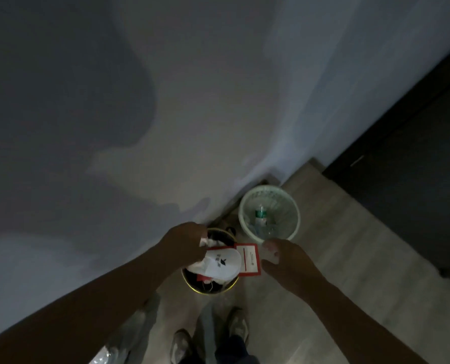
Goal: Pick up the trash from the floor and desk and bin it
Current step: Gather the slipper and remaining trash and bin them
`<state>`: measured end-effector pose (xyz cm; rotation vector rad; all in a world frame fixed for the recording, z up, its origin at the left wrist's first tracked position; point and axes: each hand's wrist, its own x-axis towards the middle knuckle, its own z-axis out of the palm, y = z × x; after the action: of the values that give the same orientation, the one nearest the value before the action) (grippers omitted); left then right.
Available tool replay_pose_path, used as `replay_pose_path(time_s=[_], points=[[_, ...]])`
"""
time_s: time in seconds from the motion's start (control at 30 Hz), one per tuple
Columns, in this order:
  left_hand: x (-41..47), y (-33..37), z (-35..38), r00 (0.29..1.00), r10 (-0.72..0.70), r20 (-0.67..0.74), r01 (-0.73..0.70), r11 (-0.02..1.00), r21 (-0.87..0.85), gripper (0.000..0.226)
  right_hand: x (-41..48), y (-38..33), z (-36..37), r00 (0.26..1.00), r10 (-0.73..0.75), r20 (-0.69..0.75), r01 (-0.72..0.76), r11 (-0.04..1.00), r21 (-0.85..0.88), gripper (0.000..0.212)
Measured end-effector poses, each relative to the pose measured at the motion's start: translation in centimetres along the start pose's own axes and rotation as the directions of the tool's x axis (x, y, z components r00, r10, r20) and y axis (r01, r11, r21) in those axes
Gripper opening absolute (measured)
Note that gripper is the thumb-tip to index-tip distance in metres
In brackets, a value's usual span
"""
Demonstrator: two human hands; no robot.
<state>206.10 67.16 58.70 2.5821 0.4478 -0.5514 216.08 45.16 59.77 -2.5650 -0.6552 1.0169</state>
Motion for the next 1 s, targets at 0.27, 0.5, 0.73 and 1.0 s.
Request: replay_pose_path(time_s=[0.27, 0.5, 0.73, 1.0], points=[[-12.0, 6.1, -19.0, 0.966, 0.073, -0.249, -0.054, 0.995, 0.082, 0.045, -8.6, -11.5, -16.7, 0.905, -0.415, -0.091, 0.386, 0.893, -0.233, 0.041], [-21.9, 13.6, -30.6, 0.817, 0.072, -0.572, 0.049, 0.980, 0.193, 0.046, -16.0, -19.6, -29.7, 0.640, -0.756, -0.139, 0.656, 0.632, -0.414, 0.040], [-29.7, 17.6, -34.0, 0.656, -0.033, -0.754, 0.209, 0.968, 0.139, 0.040, -21.8, -25.3, -35.1, 0.354, -0.929, -0.110, 0.785, 0.359, -0.505, 0.038], [-44.5, 17.2, -30.5, 0.451, -0.299, -0.841, 0.509, 0.860, -0.033, 0.039, -28.7, -34.0, -29.1, 0.026, -0.993, 0.114, 0.883, -0.031, -0.468, 0.039]])
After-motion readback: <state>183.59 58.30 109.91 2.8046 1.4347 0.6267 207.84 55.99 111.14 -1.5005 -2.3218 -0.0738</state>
